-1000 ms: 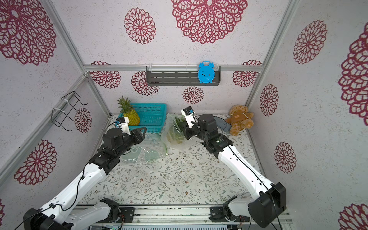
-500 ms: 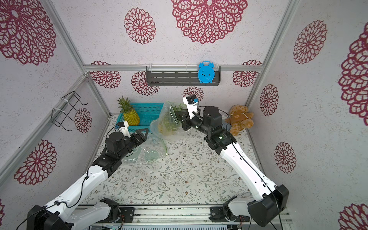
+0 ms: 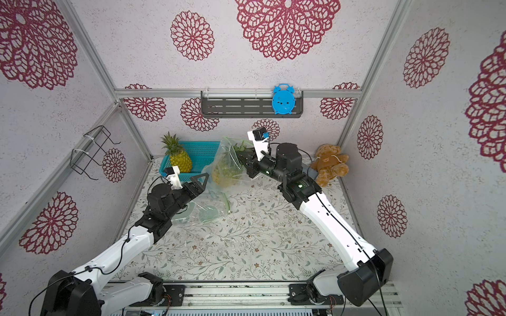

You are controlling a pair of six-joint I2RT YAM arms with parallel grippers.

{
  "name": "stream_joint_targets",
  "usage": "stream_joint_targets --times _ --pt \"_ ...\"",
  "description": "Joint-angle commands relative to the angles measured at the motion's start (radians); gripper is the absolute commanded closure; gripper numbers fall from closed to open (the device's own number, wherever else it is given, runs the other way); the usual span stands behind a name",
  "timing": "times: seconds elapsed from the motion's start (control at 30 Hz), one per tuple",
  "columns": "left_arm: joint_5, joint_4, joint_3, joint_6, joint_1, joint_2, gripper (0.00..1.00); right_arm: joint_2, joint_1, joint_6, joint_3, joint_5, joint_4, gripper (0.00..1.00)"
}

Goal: Open the zip-top bag and take out the pineapple
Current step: Pick up the pineapple from the zipper food storage bag.

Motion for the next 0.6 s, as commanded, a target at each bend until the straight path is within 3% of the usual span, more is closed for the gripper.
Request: stream_joint_targets --times 0.0,0.23,0.3,0.4,0.57 --pt "0.036 0.142 -0.019 -0.016 0.007 0.035 0.06 -0.035 0.010 0.021 0.080 -0.015 0.205 1.00" --pt "0.070 0.298 -0.037 -0.070 0.007 0.112 0.06 -0.038 0.011 0.018 0.077 -0.011 0.207 1.00" --pt "0.097 0.339 -0.033 -0.085 0.008 0.132 0.12 -0.038 0.011 0.017 0.076 -0.010 0.206 1.00" --pt "0.126 0.376 -0.024 -0.099 0.007 0.157 0.33 -0.037 0.012 0.017 0.074 -0.009 0.207 1.00" --pt "0.119 0.378 -0.029 -0.102 0.006 0.161 0.81 -0.041 0.011 0.011 0.070 -0.001 0.201 1.00"
